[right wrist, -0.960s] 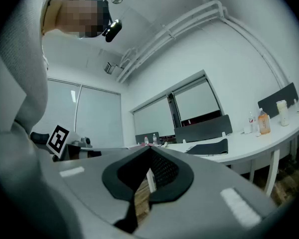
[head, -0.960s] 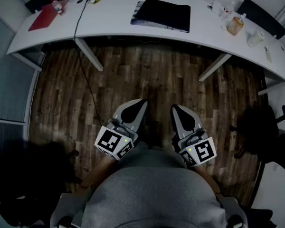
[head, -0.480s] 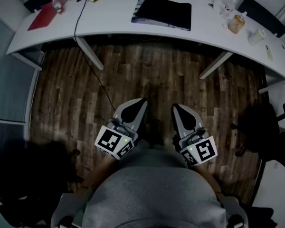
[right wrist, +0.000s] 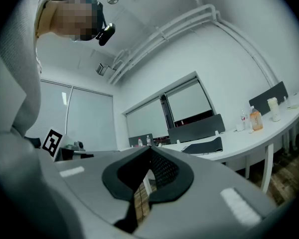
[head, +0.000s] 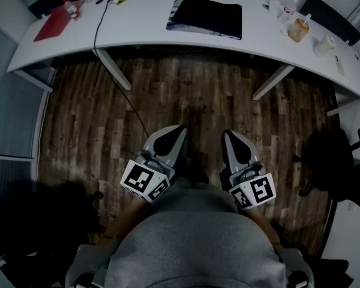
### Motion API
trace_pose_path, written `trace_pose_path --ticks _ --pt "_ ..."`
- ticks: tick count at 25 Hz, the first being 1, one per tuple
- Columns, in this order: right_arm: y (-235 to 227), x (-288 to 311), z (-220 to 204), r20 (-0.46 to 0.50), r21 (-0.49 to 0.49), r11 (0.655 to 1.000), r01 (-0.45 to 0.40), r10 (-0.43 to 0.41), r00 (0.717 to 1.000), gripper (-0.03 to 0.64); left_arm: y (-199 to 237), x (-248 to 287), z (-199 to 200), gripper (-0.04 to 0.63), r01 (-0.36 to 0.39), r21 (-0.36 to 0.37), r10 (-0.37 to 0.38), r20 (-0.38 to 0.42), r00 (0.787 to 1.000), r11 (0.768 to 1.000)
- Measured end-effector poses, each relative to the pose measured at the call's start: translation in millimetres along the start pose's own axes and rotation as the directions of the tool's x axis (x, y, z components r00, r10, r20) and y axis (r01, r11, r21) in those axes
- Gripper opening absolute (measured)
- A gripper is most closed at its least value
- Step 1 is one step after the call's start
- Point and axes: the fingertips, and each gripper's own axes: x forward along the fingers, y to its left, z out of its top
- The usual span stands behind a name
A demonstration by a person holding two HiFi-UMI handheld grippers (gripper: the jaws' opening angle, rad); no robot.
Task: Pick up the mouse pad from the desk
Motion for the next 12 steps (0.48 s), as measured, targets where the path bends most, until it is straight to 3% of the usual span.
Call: trace_pose_path --ticks 12 --pt "27 16 -17 0.024 -0.005 0.999 0.031 -0.031 0.999 0.0 26 -17 -1 0.0 0.032 0.002 -0.032 -0.018 0.999 0.999"
